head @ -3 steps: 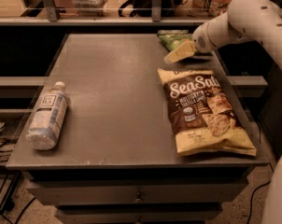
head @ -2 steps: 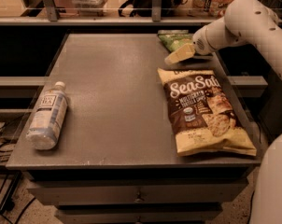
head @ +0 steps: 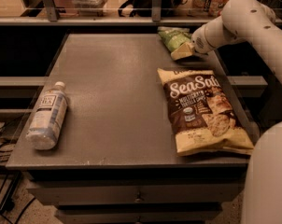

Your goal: Move green jalapeno chip bag near blue plastic bottle

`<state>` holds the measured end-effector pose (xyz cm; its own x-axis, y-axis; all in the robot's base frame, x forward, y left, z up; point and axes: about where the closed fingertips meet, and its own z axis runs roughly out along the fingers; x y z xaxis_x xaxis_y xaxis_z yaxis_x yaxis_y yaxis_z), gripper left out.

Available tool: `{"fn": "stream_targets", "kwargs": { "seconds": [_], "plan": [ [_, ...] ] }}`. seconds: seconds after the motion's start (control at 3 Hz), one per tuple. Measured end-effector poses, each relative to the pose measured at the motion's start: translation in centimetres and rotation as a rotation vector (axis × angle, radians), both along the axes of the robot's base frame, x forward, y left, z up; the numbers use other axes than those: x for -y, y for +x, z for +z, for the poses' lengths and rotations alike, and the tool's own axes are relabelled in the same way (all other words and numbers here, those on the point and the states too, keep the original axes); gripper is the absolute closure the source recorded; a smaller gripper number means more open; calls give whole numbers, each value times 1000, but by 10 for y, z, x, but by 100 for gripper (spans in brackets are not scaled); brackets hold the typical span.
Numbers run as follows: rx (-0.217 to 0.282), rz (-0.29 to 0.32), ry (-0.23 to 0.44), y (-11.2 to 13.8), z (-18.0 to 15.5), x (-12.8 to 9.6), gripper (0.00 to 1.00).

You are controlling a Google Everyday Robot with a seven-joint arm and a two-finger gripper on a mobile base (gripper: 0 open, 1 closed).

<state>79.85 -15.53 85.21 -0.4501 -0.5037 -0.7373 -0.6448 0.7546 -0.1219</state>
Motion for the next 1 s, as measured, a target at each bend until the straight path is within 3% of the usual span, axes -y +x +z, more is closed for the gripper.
{"fn": "stream_targets", "kwargs": {
  "seconds": [0.67,1.0],
  "plan": [
    [10,45,-58,-4,17,-16,91],
    [52,133,-84,-14,47,-40,100]
  ]
}}
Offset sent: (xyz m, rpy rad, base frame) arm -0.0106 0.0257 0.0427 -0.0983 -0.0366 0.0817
